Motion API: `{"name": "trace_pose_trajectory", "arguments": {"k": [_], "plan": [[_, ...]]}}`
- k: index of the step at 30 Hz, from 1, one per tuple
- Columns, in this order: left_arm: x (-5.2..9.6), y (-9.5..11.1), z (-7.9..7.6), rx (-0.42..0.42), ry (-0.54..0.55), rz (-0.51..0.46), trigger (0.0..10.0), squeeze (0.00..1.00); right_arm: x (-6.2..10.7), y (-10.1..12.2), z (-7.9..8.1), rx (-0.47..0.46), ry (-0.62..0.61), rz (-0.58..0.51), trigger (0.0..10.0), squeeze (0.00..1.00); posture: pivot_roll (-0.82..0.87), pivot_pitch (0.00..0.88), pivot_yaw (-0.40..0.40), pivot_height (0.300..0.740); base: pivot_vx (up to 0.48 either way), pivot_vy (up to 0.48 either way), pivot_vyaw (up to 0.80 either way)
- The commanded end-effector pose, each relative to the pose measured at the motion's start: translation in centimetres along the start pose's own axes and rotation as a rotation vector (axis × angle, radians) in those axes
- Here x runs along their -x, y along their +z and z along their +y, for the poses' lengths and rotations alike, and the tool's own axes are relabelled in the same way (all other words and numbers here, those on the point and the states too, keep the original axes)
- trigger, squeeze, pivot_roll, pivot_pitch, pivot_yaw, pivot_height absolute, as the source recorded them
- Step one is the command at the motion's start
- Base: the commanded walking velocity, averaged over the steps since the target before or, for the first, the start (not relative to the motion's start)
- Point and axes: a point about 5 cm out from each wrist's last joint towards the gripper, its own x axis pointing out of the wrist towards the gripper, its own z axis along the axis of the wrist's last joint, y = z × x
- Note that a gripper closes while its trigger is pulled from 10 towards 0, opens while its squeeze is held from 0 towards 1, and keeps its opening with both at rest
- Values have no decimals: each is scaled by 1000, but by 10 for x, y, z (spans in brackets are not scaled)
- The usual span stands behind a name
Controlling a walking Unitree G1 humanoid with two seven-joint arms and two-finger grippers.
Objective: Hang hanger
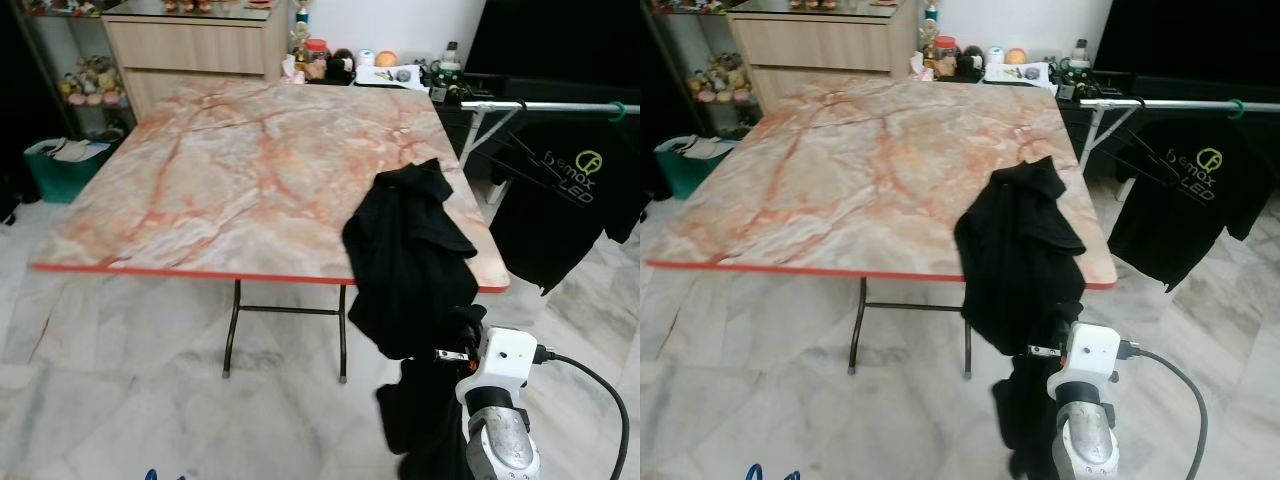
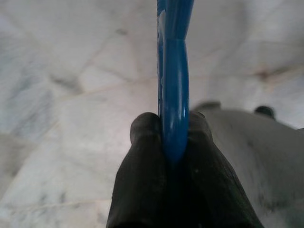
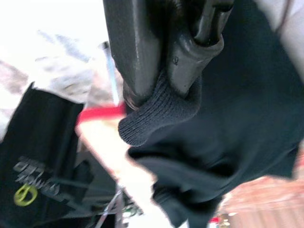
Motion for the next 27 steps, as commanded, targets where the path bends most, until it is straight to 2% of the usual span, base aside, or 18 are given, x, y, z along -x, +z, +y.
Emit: {"name": "trace_pose_trajectory", "arguments": {"k": [1,5,8,12,13,14,15,17,23,27], "plan": [[3,-6,10,-14,27,17,10000,0,-3,17,9,9,28,-88,10000,0,-2,95,-32,721,0,0,0],[3,-6,10,-12,28,12,10000,0,-3,31,10,28,22,-159,10000,0,-3,95,-33,721,0,0,0],[3,-5,10,-15,26,11,10000,0,-5,56,20,80,70,-262,10000,0,-7,96,-33,721,0,0,0],[3,-5,10,-16,25,12,10000,0,-8,70,27,74,102,-305,10000,0,-8,96,-33,721,0,0,0],[2,-5,9,-16,24,12,10000,0,-11,80,31,64,119,-331,10000,0,-7,94,-32,721,0,0,0],[2,-5,8,-17,22,15,10000,0,-20,103,42,60,166,-390,10000,0,-9,91,-32,721,0,0,0],[2,-5,8,-17,22,15,10000,0,-20,103,42,60,166,-390,10000,0,-9,91,-32,721,0,0,0],[2,-5,7,-20,19,16,10000,0,-32,120,51,54,198,-416,10000,0,-14,86,-29,721,0,0,0],[2,-5,4,-22,14,20,10000,0,-44,132,64,47,234,-432,10000,0,-2,80,-32,721,0,0,0],[2,-7,2,-25,13,28,10000,0,-38,118,72,58,262,-387,10000,0,2,80,-27,721,0,0,0]]}}
